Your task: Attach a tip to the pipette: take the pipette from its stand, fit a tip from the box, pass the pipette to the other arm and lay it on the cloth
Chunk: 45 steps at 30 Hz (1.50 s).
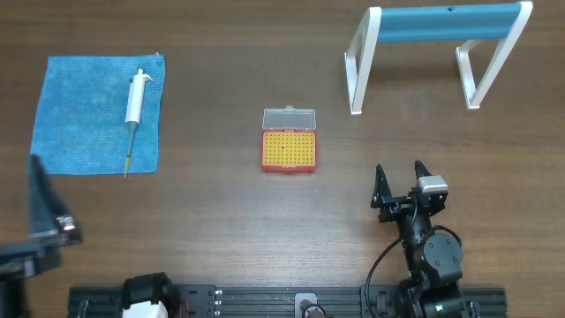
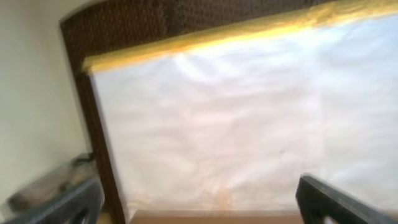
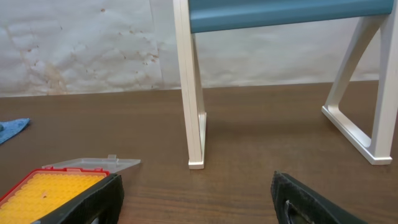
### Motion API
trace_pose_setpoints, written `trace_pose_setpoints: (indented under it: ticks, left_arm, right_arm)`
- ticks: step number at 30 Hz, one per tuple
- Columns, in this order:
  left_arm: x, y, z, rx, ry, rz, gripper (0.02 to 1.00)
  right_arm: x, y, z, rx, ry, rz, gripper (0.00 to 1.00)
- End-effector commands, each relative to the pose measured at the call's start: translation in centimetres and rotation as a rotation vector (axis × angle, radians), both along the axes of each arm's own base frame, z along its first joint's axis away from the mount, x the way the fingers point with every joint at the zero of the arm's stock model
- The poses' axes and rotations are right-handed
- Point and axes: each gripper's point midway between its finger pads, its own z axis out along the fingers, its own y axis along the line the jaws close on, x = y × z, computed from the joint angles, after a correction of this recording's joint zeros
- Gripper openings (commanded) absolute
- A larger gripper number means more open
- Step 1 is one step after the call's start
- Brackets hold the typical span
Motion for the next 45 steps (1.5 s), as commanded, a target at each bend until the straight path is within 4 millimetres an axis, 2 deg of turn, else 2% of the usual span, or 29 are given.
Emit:
trace_pose_setpoints:
  ticks: [1, 6, 9, 12, 16, 18, 23, 31, 34, 45]
  left_arm:
    - [3.5, -1.6, -6.5, -0.108, -0.07, -0.173, 0.998]
    - [7.1, -1.9, -12.3, -0.188, -0.166, -0.25, 0.998]
    - [8.4, -2.5, -16.0, -0.187, -0.213, -0.293, 0.998]
    - [9.3, -2.8, -20.0, -0.199, -0.171, -0.303, 1.0]
    - [9.9, -2.5, -24.0, -0.212, -0.129, -0.286, 0.998]
    - [10.0, -2.5, -25.4, -0.214, -0.117, -0.285, 0.998]
    - [11.0, -2.3, -30.3, -0.338, -0.043, -0.292, 0.998]
    - [11.9, -1.6, -35.8, -0.392, 0.17, -0.215, 0.998]
    - [11.9, -0.3, -38.6, -0.541, 0.251, -0.129, 0.998]
    - [11.8, 0.0, -38.7, -0.531, 0.254, -0.112, 0.998]
  right_arm:
    - [0.0, 0.0, -0.2, 0.004, 0.002, 0.001, 0.785]
    - [0.0, 0.0, -0.2, 0.004, 0.002, 0.001, 0.785]
    - [0.0, 0.0, -0.2, 0.004, 0.002, 0.001, 0.785]
    - [0.0, 0.0, -0.2, 0.004, 0.002, 0.001, 0.785]
    - [0.0, 0.0, -0.2, 0.004, 0.002, 0.001, 0.787]
    - [0.0, 0.0, -0.2, 0.004, 0.002, 0.001, 0.785]
    - [0.0, 0.0, -0.2, 0.004, 0.002, 0.001, 0.785]
    - [0.0, 0.0, -0.2, 0.004, 0.002, 0.001, 0.785]
    - [0.0, 0.0, -0.2, 0.004, 0.002, 0.001, 0.785]
    - [0.0, 0.0, -0.2, 0.004, 0.002, 0.001, 0.787]
